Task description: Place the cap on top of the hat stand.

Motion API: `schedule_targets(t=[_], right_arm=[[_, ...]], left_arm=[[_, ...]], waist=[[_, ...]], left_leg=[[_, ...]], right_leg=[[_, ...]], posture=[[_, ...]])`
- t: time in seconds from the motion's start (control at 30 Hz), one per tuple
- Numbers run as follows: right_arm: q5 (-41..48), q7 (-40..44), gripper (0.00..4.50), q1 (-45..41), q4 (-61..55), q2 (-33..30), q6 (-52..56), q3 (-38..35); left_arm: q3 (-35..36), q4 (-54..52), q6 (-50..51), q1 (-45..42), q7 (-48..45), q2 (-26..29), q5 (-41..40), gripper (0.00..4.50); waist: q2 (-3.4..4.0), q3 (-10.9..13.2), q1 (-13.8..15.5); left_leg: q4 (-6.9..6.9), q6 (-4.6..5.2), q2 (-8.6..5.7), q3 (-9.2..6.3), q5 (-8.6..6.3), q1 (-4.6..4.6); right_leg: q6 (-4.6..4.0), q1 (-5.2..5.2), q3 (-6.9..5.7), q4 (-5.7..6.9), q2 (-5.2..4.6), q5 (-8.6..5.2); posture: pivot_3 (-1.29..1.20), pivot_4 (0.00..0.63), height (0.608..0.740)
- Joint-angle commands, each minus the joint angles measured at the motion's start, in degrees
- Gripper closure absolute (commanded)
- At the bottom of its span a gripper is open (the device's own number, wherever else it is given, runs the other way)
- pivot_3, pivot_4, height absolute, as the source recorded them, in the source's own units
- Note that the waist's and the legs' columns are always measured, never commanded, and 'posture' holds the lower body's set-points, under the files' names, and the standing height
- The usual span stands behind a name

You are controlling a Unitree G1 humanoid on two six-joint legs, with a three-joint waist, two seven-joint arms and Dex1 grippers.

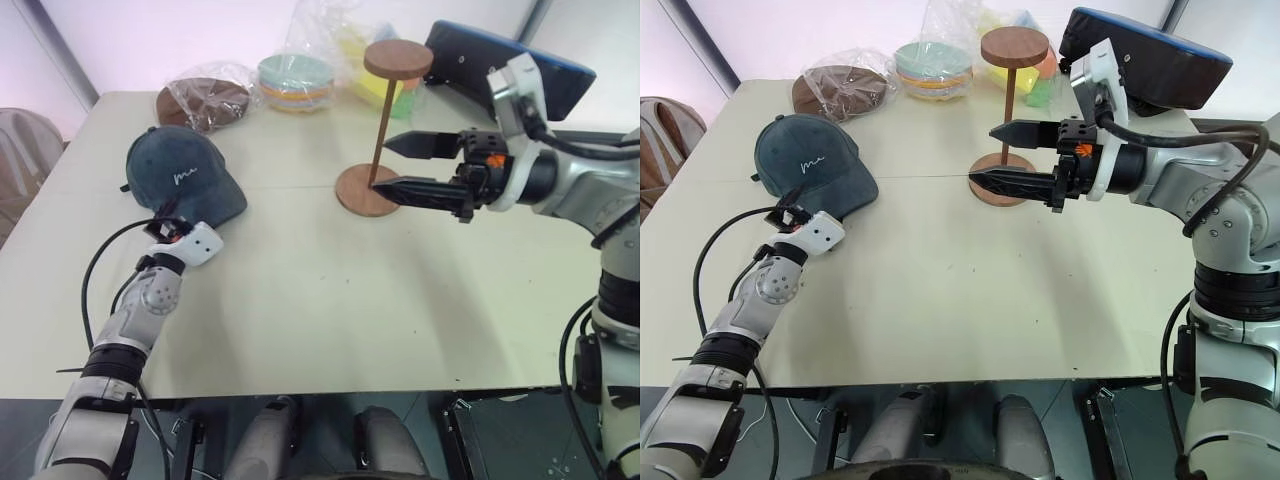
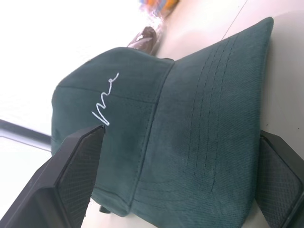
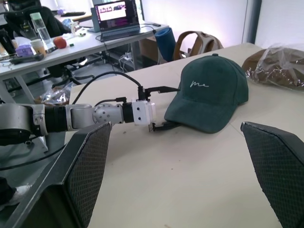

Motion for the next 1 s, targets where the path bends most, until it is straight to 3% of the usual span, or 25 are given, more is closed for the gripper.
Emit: schedule_targets(t=[0.03, 0.1, 0.2, 0.4, 0.7, 1.0], right_arm=[[0.00, -0.09, 0.04, -1.54, -1.22, -1.22, -0.81, -1.22], [-0.04, -0.17, 0.04, -1.53, -1.19, -1.39, -0.80, -1.31], [-0.22, -0.35, 0.00, -1.58, -1.07, -1.55, -0.98, -1.32], [-0.68, -0.40, 0.00, -1.59, -0.80, -1.67, -1.40, -1.21], [-1.00, -0.07, 0.00, -1.64, -0.62, -1.83, -1.57, -1.23], [-1.90, 0.92, 0.00, -2.58, 0.66, -3.05, -2.11, -1.24]], left_arm=[[-1.07, 1.15, 0.66, 1.06, 2.11, 1.53, 2.80, 0.00], [-1.48, 0.96, 0.91, 1.25, 3.42, 2.10, 4.20, 0.00], [-2.05, 0.93, 0.80, 1.42, 4.69, 2.44, 4.98, 0.86], [-2.37, -0.79, 0.64, 3.13, 6.09, 2.65, 5.37, 3.91], [-1.59, -4.98, 0.25, 5.72, 9.64, 3.83, 6.92, 3.91], [2.44, -17.31, 0.68, 6.64, 12.06, 4.84, 6.72, 3.91]], waist=[[0.00, -0.01, -0.02], [0.00, -0.01, -0.04], [0.00, -0.01, -0.19], [0.15, -0.12, -0.03], [0.16, -0.17, -0.23], [0.12, -0.15, 0.12]], left_leg=[[0.00, 0.00, 0.00, 0.00, 0.00, 0.00], [0.00, 0.00, 0.00, 0.00, 0.00, 0.00], [-0.01, 0.00, 0.00, 0.00, 0.00, 0.00], [0.00, 0.00, 0.00, 0.01, 0.00, -0.06], [0.00, 0.00, -0.02, 0.03, 0.00, -0.06], [0.10, 0.00, -0.03, 0.03, 0.00, -0.32]], right_leg=[[0.00, 0.00, 0.00, 0.00, 0.00, 0.00], [0.00, -0.01, 0.00, 0.01, 0.00, 0.00], [0.00, -0.03, 0.01, 0.02, 0.01, 0.00], [0.00, -0.10, 0.03, 0.05, 0.00, 0.00], [0.00, -0.11, 0.06, 0.06, -0.01, 0.00], [0.02, -0.33, 0.06, 0.12, -0.03, 0.01]], posture=[[0.00, 0.150, 0.740], [0.00, 0.150, 0.740], [0.00, 0.150, 0.740], [0.00, 0.150, 0.740], [0.00, 0.150, 0.740], [0.00, 0.150, 0.740]])
